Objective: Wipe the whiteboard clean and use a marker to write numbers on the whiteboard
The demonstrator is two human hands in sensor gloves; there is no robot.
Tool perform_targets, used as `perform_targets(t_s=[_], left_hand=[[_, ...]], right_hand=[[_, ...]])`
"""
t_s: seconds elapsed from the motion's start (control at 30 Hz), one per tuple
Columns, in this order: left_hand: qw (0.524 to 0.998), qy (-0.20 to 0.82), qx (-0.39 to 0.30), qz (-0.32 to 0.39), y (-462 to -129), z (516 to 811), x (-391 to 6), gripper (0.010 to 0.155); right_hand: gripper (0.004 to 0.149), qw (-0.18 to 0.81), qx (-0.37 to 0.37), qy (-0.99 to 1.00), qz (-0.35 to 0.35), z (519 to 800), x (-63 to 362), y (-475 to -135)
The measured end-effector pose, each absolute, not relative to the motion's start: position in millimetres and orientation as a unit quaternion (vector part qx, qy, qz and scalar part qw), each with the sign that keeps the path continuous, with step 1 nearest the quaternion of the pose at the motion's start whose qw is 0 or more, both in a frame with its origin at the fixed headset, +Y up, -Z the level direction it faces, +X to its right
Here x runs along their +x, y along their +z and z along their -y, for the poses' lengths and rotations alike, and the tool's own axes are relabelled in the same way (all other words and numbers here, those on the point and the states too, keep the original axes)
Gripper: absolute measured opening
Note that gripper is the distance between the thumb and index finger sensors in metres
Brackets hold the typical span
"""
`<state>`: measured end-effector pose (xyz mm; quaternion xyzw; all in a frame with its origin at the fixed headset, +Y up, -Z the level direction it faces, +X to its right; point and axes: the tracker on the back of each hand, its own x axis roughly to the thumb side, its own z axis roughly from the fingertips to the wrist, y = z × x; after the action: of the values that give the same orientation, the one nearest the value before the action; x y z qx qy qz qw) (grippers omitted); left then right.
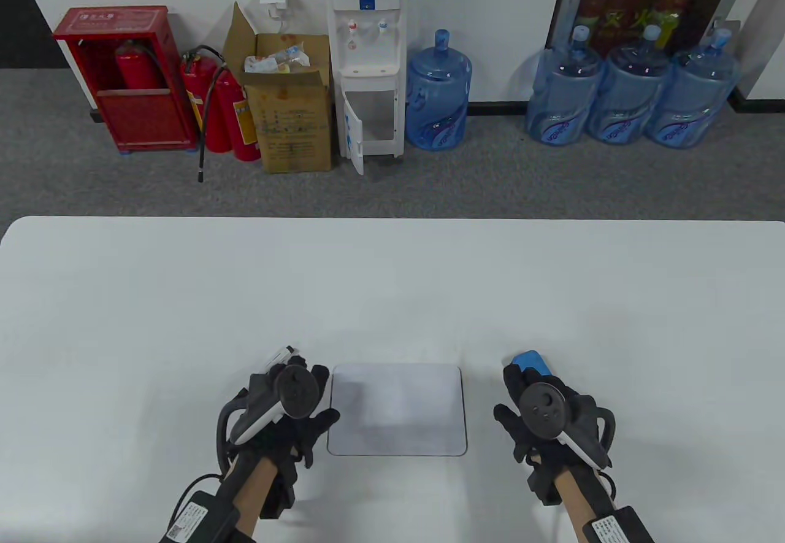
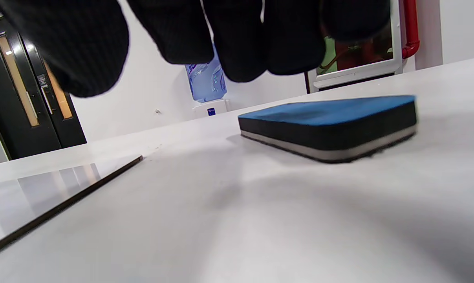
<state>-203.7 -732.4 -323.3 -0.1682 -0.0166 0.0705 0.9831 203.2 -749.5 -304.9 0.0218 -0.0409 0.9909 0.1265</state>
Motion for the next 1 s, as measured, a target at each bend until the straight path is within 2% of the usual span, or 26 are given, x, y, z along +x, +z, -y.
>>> perform_targets(t_s=[0.13, 0.27, 0.4, 0.53, 0.77, 1.0], left_hand=[[0.989, 0.004, -0.132, -0.062, -339, 726, -235, 0.074], [0.974, -0.076, -0.147, -0.152, -349, 739, -264, 0.077], [0.972, -0.068, -0.165, -0.152, -351, 753, -270, 0.074], [0.97, -0.101, -0.168, -0.145, -353, 764, -266, 0.068], [0.975, -0.099, -0.147, -0.135, -354, 767, -258, 0.055], [0.974, -0.089, -0.149, -0.148, -356, 768, -259, 0.055]], right_hand=[[0.072, 0.12, 0.023, 0.992, 0.034, 750, 203, -304], [0.072, 0.118, 0.022, 0.992, 0.031, 750, 202, -304], [0.072, 0.114, 0.02, 0.993, 0.025, 750, 202, -304], [0.072, 0.11, 0.019, 0.994, 0.021, 751, 202, -304], [0.073, 0.094, 0.008, 0.995, 0.017, 752, 202, -304], [0.073, 0.082, 0.011, 0.996, 0.021, 749, 198, -303]])
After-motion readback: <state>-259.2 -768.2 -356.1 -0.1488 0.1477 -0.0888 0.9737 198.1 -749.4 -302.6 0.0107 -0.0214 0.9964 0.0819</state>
